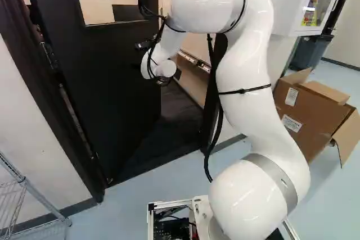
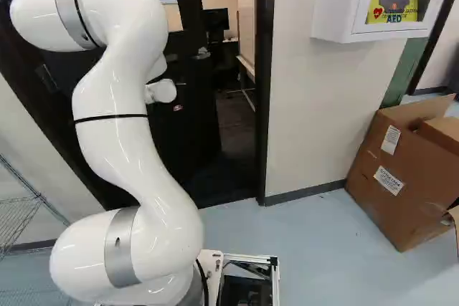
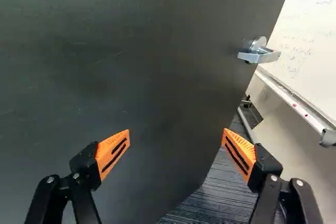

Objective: Open the door and move inside

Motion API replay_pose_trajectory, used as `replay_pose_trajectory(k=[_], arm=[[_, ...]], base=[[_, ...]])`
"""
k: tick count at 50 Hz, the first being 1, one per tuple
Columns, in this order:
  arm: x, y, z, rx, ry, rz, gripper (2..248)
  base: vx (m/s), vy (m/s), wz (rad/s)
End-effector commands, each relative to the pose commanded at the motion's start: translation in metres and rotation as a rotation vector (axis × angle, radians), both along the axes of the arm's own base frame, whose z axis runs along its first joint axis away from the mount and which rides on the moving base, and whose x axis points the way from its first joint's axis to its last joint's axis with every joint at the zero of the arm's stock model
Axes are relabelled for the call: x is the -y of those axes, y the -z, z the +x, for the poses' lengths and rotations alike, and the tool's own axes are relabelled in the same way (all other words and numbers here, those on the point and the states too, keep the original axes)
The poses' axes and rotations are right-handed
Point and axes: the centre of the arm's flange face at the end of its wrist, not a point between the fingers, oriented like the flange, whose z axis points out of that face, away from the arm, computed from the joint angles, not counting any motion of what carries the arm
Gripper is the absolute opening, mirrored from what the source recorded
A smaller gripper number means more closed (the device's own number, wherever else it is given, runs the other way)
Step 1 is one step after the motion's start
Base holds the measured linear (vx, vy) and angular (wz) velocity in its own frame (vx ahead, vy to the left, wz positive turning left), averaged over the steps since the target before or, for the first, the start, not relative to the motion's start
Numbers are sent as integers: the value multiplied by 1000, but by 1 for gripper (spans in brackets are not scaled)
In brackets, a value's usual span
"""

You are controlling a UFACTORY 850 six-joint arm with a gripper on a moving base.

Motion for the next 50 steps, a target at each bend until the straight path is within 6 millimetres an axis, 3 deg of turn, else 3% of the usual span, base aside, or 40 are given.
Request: replay_pose_trajectory(k=[50], arm=[[47,-13,-97,-89,154,70,247]], base=[[0,0,0]])
